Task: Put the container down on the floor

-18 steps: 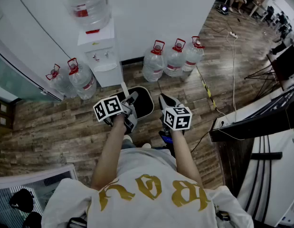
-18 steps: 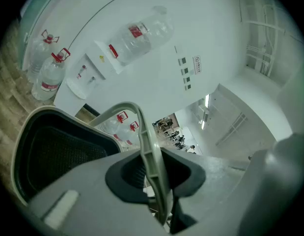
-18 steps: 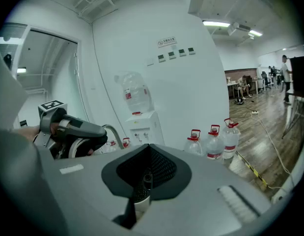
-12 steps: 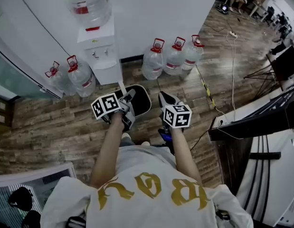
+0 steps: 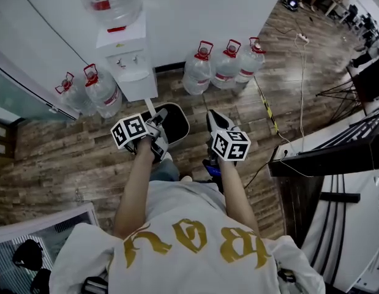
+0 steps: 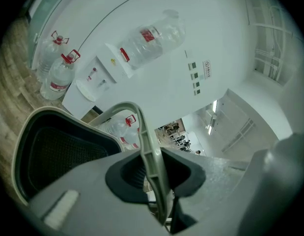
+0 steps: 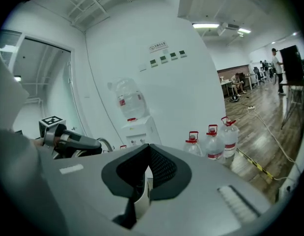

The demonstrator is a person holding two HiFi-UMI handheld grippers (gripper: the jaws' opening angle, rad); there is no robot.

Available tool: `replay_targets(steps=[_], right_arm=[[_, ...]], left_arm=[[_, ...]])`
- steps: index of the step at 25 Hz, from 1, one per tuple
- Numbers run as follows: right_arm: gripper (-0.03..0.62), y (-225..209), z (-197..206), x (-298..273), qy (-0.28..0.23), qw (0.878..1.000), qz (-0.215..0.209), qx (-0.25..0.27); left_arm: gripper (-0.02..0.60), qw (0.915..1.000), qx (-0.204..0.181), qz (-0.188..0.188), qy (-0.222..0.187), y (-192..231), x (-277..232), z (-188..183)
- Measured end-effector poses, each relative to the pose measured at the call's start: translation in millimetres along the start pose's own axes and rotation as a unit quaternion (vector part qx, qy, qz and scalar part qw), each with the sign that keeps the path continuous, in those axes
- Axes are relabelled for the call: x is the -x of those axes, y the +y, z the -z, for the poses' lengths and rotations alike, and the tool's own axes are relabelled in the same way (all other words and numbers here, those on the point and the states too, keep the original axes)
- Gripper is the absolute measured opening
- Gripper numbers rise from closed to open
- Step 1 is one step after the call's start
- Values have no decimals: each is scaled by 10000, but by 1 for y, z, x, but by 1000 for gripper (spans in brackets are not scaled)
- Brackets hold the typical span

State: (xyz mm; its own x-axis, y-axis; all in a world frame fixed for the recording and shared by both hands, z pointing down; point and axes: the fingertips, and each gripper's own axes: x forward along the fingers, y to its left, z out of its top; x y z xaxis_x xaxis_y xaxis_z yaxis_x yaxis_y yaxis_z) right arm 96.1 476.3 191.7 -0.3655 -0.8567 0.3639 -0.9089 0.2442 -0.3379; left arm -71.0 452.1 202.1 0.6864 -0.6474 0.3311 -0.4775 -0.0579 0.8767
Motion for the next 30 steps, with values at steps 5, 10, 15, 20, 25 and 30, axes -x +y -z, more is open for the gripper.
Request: replay_targets(steps=[5,10,15,20,25,30], right_arm=[[28,-21,-1,-27,194,9997,93,-82],[28,-57,-6,-71,329,9991,260,-71],[28,-90,-30,-144,465,9980,435,-61],[28,-116,-55,-213,618,9964,576,-73],[28,-139,-77,-274,722,9942,801,-39],[28,-161,-97,-311,833,9918,952,168]], left_arm=[[66,9999,92,-95,37,15,-27,-18],[66,9993,219,-271,120,46,-83,-47],[64,9986,288,-335,289,69,-152,-95],[61,9971,235,-440,573,85,-217,-138],[60,9953,55,-488,835,97,-279,-182],[57,9898,-389,-728,1158,108,-320,-210]])
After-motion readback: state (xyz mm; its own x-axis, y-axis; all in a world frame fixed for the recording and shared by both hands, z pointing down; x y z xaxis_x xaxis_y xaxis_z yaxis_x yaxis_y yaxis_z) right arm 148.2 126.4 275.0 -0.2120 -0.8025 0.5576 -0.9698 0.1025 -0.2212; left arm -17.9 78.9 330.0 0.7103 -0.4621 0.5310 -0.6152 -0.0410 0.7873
